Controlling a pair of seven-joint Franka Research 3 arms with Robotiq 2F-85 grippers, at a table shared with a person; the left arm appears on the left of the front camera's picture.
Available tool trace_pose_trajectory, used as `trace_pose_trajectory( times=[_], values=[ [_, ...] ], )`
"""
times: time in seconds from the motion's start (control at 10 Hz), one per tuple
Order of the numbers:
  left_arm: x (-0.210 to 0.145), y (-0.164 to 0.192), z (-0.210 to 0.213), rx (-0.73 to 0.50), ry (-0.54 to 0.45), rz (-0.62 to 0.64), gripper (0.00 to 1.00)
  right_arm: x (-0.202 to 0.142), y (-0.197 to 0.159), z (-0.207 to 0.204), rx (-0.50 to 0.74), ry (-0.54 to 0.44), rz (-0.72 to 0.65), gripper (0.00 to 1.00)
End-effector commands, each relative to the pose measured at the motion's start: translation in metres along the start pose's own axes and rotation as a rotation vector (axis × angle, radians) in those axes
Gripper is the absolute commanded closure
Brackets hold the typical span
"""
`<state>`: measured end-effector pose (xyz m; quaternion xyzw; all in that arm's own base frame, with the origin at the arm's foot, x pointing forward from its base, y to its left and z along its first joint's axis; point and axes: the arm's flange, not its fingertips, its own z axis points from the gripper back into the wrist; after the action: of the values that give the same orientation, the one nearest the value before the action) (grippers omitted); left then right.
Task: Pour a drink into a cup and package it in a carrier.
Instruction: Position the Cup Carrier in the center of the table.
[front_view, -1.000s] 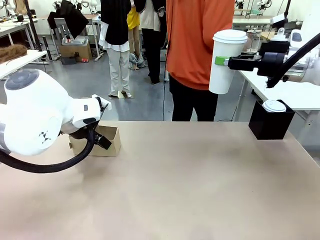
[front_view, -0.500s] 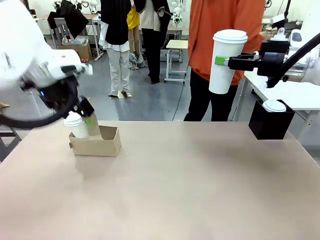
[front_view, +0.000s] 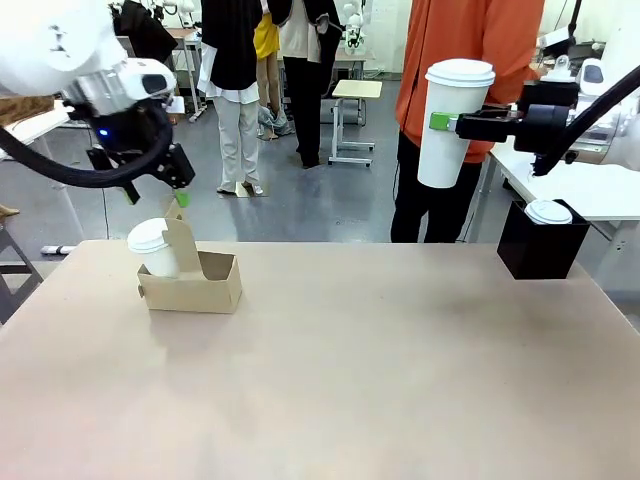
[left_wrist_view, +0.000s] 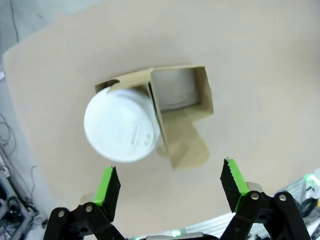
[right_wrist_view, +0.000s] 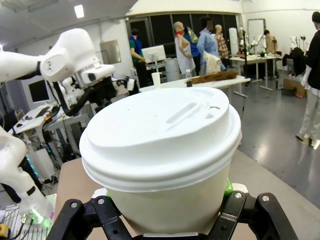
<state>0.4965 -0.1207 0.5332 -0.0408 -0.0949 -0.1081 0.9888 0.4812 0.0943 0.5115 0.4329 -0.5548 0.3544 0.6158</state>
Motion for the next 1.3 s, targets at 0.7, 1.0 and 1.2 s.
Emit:
trace_pose_trajectory(
  times=[0.7, 1.0, 1.2],
  values=[
    [0.026, -0.008, -0.03, 0.13, 0.009, 0.196, 1.0, 0.004, 0.002, -0.001, 0.008, -0.008, 0.005, 0.2],
    [0.028, -0.007, -0.034, 0.133, 0.003, 0.205, 1.0, 0.004, 0.002, -0.001, 0.008, -0.008, 0.005, 0.2],
    [0.028, -0.009, -0.035, 0.111, -0.002, 0.185, 1.0, 0.004, 0.002, -0.001, 0.008, -0.008, 0.005, 0.2]
  ],
)
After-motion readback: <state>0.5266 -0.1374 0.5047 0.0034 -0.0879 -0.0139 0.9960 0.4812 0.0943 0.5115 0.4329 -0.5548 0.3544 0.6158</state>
